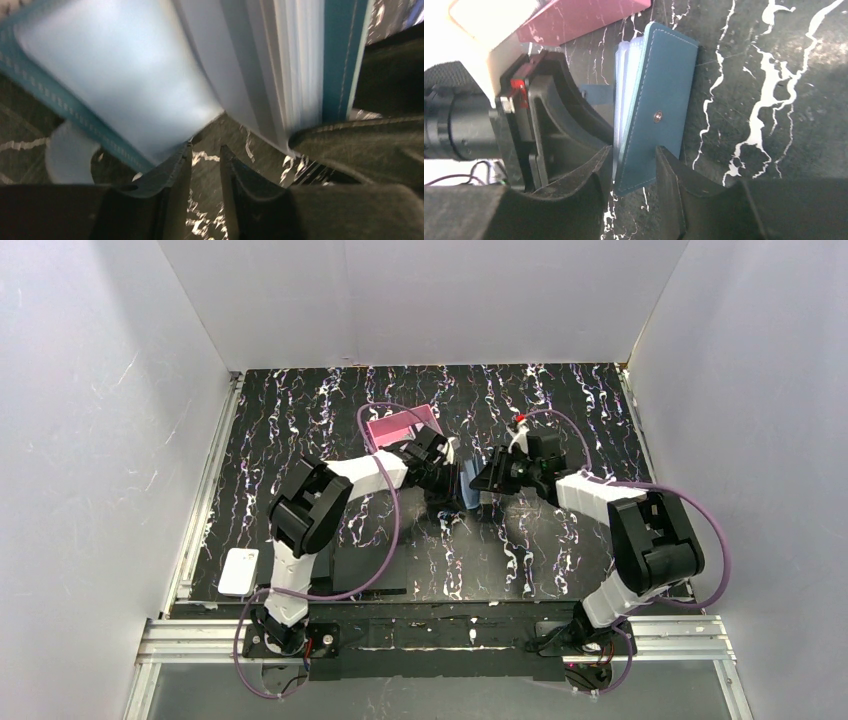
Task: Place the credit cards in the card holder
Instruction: Close the card holder at the center of the board.
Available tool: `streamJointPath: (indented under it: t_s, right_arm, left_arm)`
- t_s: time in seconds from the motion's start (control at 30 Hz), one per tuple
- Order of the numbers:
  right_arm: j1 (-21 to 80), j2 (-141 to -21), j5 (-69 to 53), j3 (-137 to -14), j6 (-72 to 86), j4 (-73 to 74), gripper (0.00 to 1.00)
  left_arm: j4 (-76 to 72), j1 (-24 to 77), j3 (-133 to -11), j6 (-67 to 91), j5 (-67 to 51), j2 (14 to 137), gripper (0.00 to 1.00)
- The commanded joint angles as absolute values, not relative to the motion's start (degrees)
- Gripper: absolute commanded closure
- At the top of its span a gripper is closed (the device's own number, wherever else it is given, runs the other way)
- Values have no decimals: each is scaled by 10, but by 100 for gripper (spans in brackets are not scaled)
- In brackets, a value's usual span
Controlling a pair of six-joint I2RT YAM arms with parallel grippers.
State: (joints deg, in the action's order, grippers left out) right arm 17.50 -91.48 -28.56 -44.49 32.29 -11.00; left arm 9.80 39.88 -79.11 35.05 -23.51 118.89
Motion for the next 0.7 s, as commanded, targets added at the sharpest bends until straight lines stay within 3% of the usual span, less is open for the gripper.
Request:
streamJointPath:
  t_s: [0.0,0.2,0.4,0.67]
  right_arm:
    - [227,-887,-155,-494,235,-26,56]
    - [289,-906,-87,-542,160,41,52]
    - [305,-964,-181,-570,167,35,44]
    - [297,-1004,-249,-540,243,-67,40]
  left_arm:
    - [135,406,-739,326,-231,1108,70]
    - [128,399,-635,300,-264,953,62]
    - [148,327,-541,331,-273,808,56]
    - [146,302,-569,341,-302,823,54]
